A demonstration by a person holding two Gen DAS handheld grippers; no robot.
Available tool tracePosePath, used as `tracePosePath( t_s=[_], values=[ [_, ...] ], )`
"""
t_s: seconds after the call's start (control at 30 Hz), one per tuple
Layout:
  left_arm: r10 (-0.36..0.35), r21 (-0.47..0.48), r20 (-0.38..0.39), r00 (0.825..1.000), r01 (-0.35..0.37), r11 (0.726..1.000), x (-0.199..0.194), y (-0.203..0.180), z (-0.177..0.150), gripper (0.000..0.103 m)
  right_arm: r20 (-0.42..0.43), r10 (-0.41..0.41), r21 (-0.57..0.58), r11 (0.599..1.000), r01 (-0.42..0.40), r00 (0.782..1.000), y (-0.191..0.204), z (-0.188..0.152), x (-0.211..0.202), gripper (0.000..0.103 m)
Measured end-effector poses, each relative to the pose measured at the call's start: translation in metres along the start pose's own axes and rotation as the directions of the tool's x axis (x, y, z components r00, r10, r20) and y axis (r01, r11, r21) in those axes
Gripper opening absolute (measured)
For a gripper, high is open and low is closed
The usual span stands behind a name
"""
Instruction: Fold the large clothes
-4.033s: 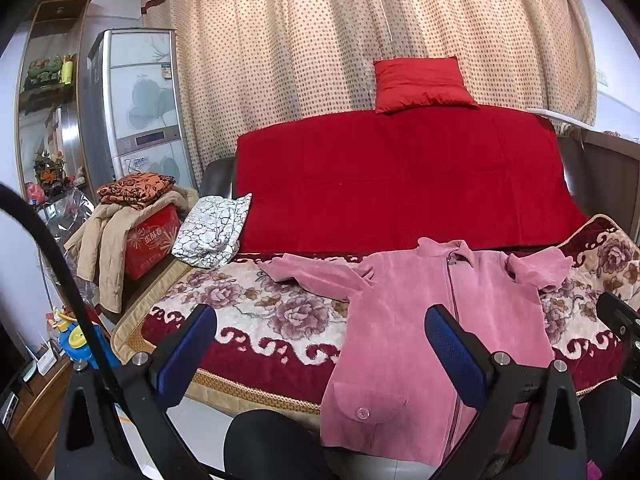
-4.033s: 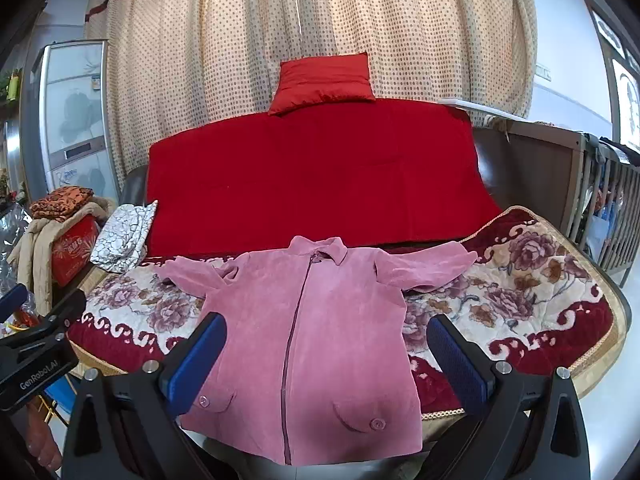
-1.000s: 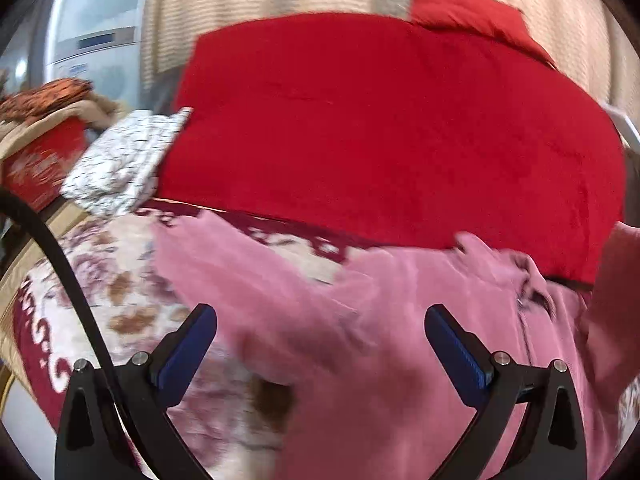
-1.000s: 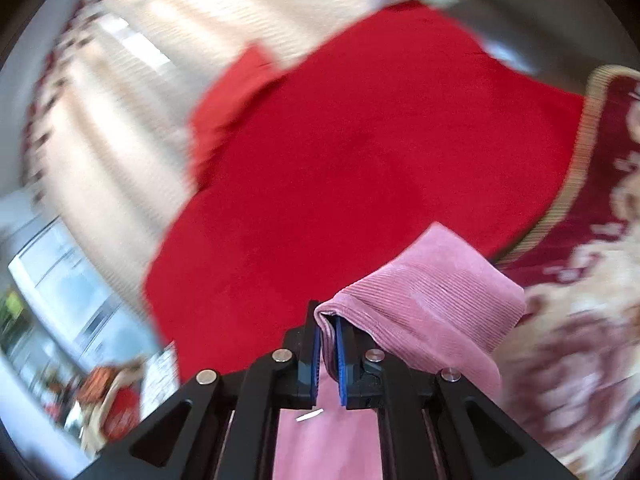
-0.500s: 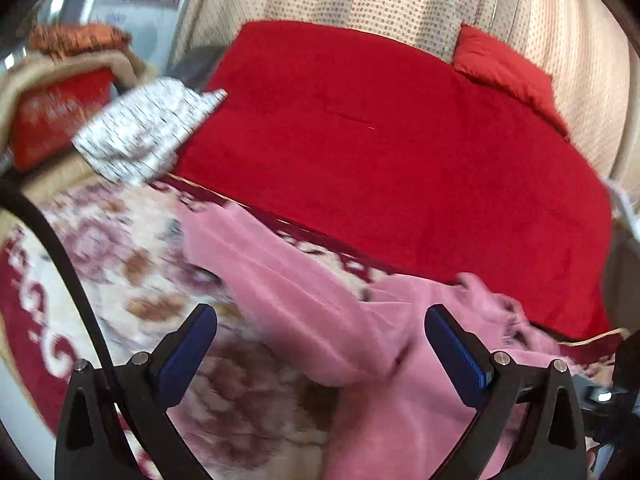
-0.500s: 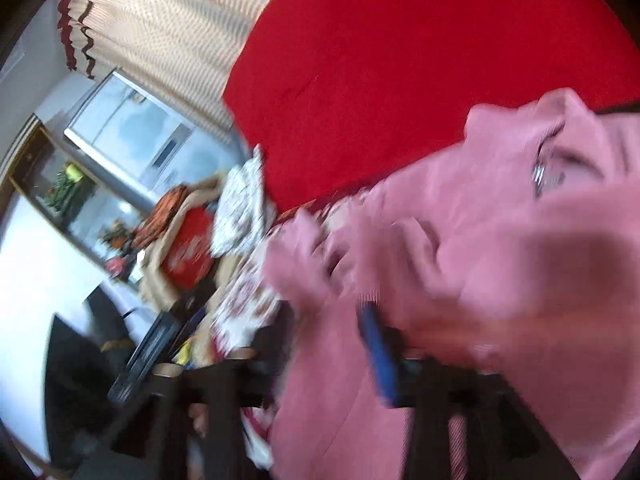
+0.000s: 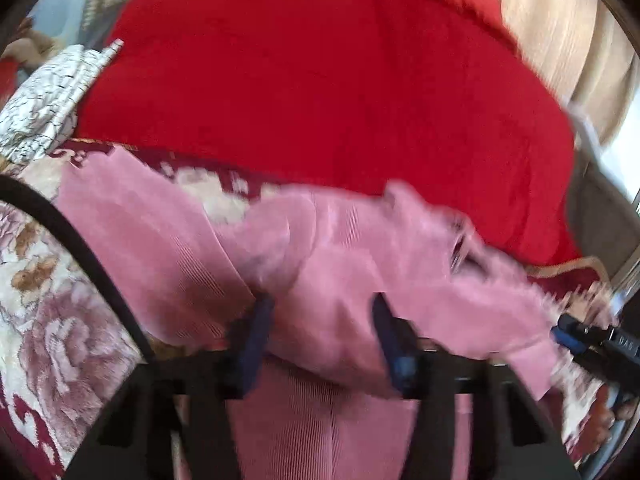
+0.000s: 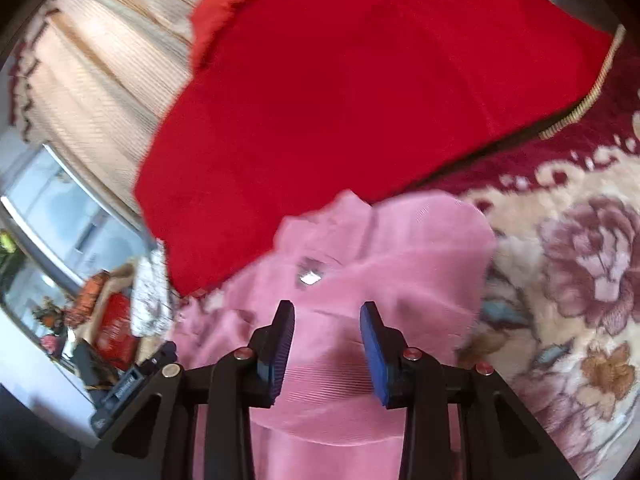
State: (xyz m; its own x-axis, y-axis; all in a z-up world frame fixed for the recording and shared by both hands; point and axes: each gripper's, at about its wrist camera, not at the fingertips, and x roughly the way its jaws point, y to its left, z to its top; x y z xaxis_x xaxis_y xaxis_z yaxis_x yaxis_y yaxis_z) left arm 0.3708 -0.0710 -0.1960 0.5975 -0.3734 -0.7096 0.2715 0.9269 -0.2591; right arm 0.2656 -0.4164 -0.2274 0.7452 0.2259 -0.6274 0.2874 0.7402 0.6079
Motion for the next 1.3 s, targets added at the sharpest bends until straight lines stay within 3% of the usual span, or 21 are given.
tracePosePath(
  t_s=[0.07, 0.13, 0.17, 0.27, 0.3, 0.37, 0.43, 0.5, 0.57, 0.63, 0.73, 0.83, 0.9, 0.97, 1.13, 1.2, 1.27, 1.3],
  values=[
    [0.084, 0.061, -0.114, 0.99, -0.077, 0.995, 0.024, -0.007, -0.009, 0.028, -0.084, -0.04, 0.003, 0.999, 0.04, 0.996, -0.004, -0.002, 0.024, 0.037],
    [0.133, 0.095, -0.186, 0.974, -0.117, 0.989, 0.038, -0.007, -0.018, 0.025, -0.195, -0.107, 0.006, 0.994, 0.11, 0.975, -0.012, -0.01, 0.048, 0.035],
    [0.124, 0.09, -0.184, 0.975, -0.109, 0.99, 0.036, -0.007, -0.018, 0.025, -0.237, -0.116, 0.007, 0.993, 0.121, 0.965, -0.014, -0.008, 0.055, 0.035],
    [0.073, 0.059, -0.137, 0.988, -0.065, 0.996, 0.016, 0.002, -0.011, 0.025, -0.201, -0.113, -0.032, 0.994, 0.108, 0.973, -0.006, -0.003, 0.048, 0.039],
    [0.054, 0.035, -0.112, 0.992, -0.051, 0.998, 0.006, 0.006, -0.007, 0.027, -0.17, -0.091, -0.046, 0.995, 0.084, 0.981, -0.001, 0.0, 0.041, 0.039],
    [0.018, -0.038, -0.049, 0.999, -0.02, 0.999, -0.014, 0.024, 0.001, 0.05, -0.113, -0.044, -0.075, 0.997, 0.035, 0.993, 0.008, 0.002, 0.023, 0.039],
    [0.03, -0.117, 0.039, 0.999, -0.026, 0.993, -0.034, 0.049, 0.008, 0.067, -0.073, -0.015, -0.104, 0.995, 0.007, 0.997, 0.017, 0.001, 0.017, 0.039],
    [0.08, -0.18, 0.08, 0.994, -0.064, 0.982, -0.04, 0.072, 0.017, 0.071, -0.083, 0.011, -0.133, 0.991, -0.022, 0.997, 0.027, -0.006, 0.015, 0.039],
    [0.113, -0.276, 0.082, 0.99, -0.086, 0.957, -0.041, 0.104, 0.022, 0.071, -0.146, -0.001, -0.159, 0.987, -0.023, 0.989, 0.036, -0.019, 0.041, 0.039],
    [0.11, -0.389, 0.05, 0.993, -0.082, 0.918, -0.03, 0.134, 0.024, 0.071, -0.212, -0.063, -0.184, 0.983, 0.024, 0.975, 0.035, -0.033, 0.064, 0.04],
    [0.022, -0.554, 0.035, 0.999, 0.001, 0.832, -0.01, 0.178, 0.024, 0.071, -0.188, -0.074, -0.2, 0.979, 0.036, 0.979, 0.037, -0.03, 0.063, 0.039],
    [0.001, -0.661, 0.039, 0.999, 0.025, 0.75, 0.009, 0.206, 0.026, 0.072, -0.135, 0.025, -0.17, 0.984, -0.048, 0.99, 0.035, -0.023, 0.048, 0.039],
    [-0.058, -0.693, 0.043, 0.997, 0.072, 0.717, 0.022, 0.216, 0.029, 0.072, -0.117, 0.047, -0.184, 0.981, -0.068, 0.992, 0.04, -0.024, 0.056, 0.039],
    [-0.074, -0.709, 0.045, 0.996, 0.084, 0.7, 0.03, 0.219, 0.035, 0.072, -0.127, 0.057, -0.198, 0.977, -0.081, 0.99, 0.039, -0.025, 0.055, 0.039],
    [-0.085, -0.71, 0.103, 0.991, 0.133, 0.692, 0.042, 0.224, 0.053, 0.071, -0.154, 0.031, -0.233, 0.97, -0.066, 0.988, 0.033, -0.033, 0.058, 0.039],
    [-0.077, -0.713, 0.14, 0.987, 0.155, 0.684, 0.045, 0.228, 0.06, 0.056, -0.145, 0.022, -0.257, 0.965, -0.059, 0.989, 0.038, -0.038, 0.06, 0.039],
    [-0.079, -0.701, 0.138, 0.987, 0.154, 0.696, 0.05, 0.227, 0.067, 0.019, -0.143, 0.023, -0.259, 0.964, -0.06, 0.989, 0.043, -0.042, 0.078, 0.039],
    [-0.073, -0.691, 0.139, 0.988, 0.149, 0.708, 0.049, 0.223, 0.068, 0.014, -0.143, 0.027, -0.255, 0.965, -0.063, 0.989, 0.042, -0.042, 0.077, 0.039]
  ],
)
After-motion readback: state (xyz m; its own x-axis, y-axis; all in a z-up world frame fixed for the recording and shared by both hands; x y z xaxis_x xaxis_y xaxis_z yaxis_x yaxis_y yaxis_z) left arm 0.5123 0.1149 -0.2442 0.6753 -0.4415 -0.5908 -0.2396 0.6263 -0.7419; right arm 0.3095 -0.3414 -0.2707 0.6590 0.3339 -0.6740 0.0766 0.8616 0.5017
